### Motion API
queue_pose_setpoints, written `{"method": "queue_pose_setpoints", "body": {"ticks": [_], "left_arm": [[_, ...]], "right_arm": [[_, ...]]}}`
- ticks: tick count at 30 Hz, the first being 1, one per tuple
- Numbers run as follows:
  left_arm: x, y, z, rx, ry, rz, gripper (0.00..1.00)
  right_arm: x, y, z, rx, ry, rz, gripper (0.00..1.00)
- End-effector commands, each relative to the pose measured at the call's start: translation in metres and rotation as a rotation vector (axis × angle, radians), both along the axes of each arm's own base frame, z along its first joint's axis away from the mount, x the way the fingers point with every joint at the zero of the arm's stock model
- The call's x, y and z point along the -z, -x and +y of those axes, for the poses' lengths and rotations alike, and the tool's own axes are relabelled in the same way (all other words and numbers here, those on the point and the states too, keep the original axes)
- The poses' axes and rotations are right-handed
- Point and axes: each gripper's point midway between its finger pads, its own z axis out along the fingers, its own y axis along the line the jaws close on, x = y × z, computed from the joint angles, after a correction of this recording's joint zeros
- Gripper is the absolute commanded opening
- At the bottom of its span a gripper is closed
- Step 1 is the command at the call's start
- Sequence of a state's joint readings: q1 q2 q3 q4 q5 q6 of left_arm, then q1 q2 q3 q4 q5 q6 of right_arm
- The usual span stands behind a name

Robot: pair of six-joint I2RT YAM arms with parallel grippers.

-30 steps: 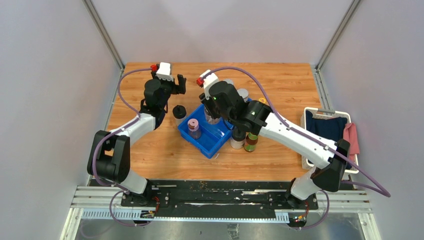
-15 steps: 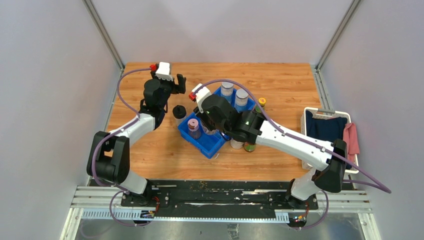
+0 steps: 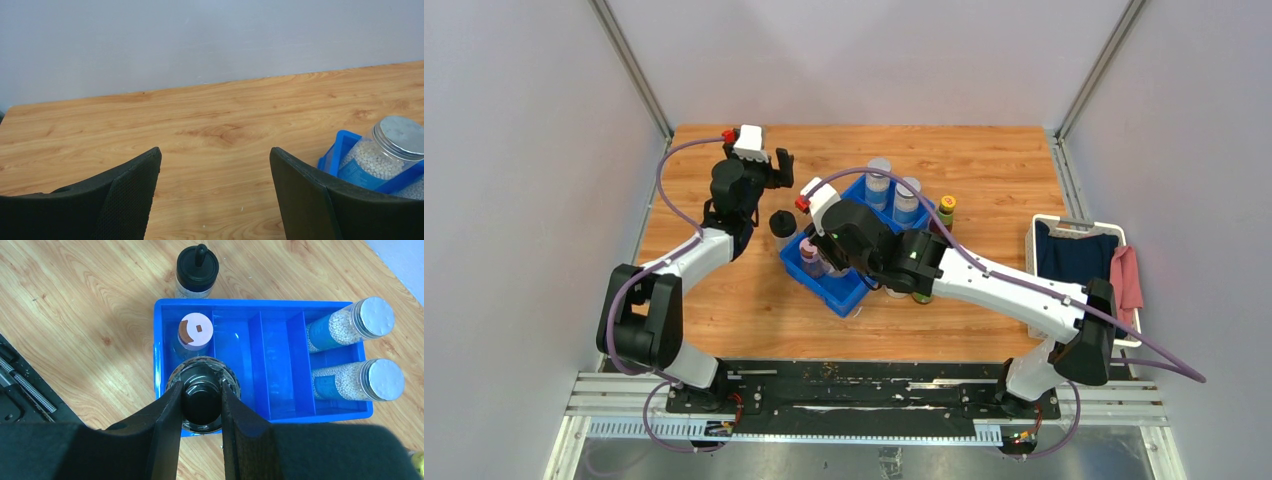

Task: Organize the condiment bottles
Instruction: Place the bottle in the storage box.

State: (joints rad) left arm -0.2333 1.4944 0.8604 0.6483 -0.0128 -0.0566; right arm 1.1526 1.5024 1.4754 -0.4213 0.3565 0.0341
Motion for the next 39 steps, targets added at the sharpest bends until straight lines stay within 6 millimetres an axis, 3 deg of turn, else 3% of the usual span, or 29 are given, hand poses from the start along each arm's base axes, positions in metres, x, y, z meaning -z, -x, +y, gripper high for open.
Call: {"method": "queue_pose_setpoints", "body": {"ticks": [1, 18, 39], "left_arm": [[-0.009, 0.006, 0.001, -0.012, 0.004, -0.020, 0.86], [-0.009, 0.010, 0.004, -0.019, -0.003, -0.022, 0.86], [-0.006, 0.008, 0.002, -0.015, -0.002, -0.015, 0.86]], "right_arm": [[-0.008, 0.005, 0.008, -0.008, -0.059, -0.011, 0.00], [0.005, 0.006, 0.009, -0.003, -0.101, 0.002, 0.00], [0.021, -0.007, -0.001, 0.054, -0.138, 0.035, 0.00]]}}
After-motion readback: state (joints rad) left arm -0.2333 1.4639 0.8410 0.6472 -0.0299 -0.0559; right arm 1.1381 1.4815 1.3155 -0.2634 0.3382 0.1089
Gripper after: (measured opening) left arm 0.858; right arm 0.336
